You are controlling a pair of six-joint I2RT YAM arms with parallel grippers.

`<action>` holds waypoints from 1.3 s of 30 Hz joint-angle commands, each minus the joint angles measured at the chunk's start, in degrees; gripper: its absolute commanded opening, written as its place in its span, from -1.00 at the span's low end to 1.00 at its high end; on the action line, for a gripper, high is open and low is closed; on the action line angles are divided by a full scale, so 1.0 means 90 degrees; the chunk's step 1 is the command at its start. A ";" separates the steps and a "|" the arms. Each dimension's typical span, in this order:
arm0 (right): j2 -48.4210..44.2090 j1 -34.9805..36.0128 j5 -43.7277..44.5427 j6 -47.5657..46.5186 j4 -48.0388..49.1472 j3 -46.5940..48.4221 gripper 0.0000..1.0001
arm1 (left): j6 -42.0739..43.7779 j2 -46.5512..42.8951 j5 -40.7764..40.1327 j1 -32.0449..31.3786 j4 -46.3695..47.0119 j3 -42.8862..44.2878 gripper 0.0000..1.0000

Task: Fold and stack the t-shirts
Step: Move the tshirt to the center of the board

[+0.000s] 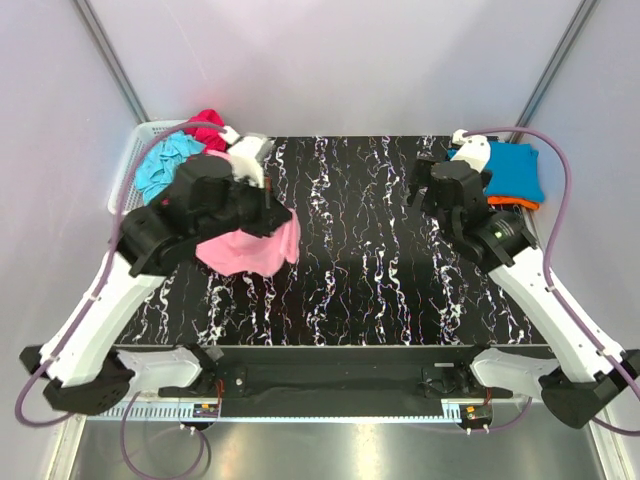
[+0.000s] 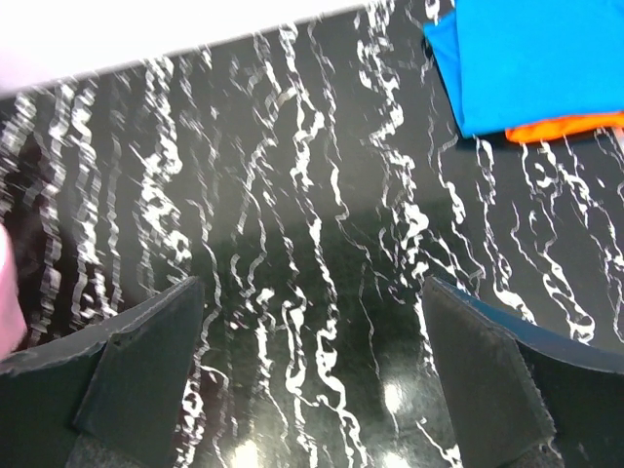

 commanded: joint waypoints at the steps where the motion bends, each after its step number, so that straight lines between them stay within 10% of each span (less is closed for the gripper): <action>1: 0.0068 -0.0033 0.0010 0.0129 -0.0061 -0.0021 0.99 | 0.0173 0.0647 0.0369 -0.0498 0.0106 -0.0031 -1.00; 15: -0.0400 -0.0023 0.0322 -0.0114 -0.0178 -0.0246 0.99 | -0.0098 0.4856 -0.1552 -0.2325 0.0018 0.1728 -1.00; 30: -0.0556 -0.0296 0.1913 0.0578 -0.0481 -0.0421 1.00 | 0.0144 0.3695 -0.1877 -0.2423 0.0330 0.3006 -1.00; 39: -0.0723 -0.1701 0.1192 0.0510 -0.0364 -0.0685 1.00 | 0.0739 0.3947 -0.2288 -0.2423 0.0310 0.4665 -1.00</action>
